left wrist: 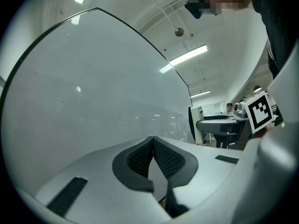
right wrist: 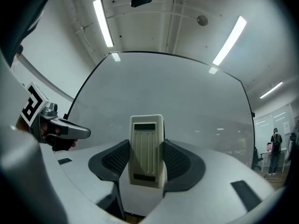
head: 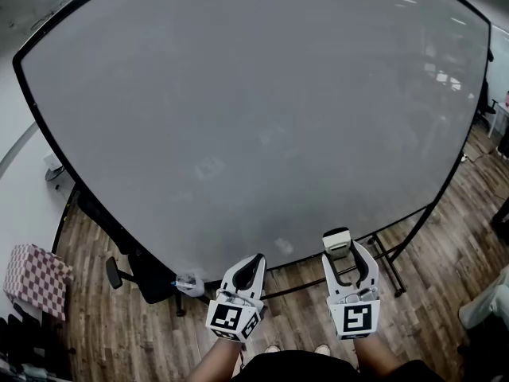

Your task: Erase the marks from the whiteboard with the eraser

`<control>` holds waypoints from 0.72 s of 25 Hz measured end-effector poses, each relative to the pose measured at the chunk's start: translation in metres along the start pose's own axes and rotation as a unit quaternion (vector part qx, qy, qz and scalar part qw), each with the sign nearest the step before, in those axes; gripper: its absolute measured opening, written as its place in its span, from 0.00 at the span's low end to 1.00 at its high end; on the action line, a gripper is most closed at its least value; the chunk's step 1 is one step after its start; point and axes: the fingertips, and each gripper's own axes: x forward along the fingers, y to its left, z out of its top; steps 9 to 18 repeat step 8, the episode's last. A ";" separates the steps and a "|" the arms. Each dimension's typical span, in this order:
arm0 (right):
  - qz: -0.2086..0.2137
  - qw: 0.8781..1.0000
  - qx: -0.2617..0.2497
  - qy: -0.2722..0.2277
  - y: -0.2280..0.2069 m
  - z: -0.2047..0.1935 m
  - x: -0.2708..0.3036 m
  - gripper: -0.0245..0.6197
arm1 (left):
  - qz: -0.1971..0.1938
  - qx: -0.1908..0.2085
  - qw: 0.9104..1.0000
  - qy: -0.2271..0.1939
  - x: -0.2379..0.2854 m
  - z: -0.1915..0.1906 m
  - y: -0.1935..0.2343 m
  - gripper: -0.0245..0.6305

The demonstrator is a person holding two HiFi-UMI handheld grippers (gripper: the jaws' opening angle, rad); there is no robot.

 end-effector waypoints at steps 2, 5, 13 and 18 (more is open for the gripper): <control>0.001 1.000 0.003 0.000 0.001 -0.001 0.000 0.42 | 0.002 0.002 1.000 -0.001 0.001 0.001 0.001 0.07; 0.003 1.000 0.002 0.008 0.002 -0.010 -0.002 0.42 | 0.006 0.002 1.000 -0.002 0.001 0.003 0.003 0.07; 0.003 1.000 -0.005 0.002 0.000 -0.008 -0.002 0.42 | 0.007 0.001 1.000 -0.001 0.001 0.003 0.004 0.07; 0.003 1.000 -0.005 0.002 0.000 -0.008 -0.002 0.42 | 0.007 0.001 1.000 -0.001 0.001 0.003 0.004 0.07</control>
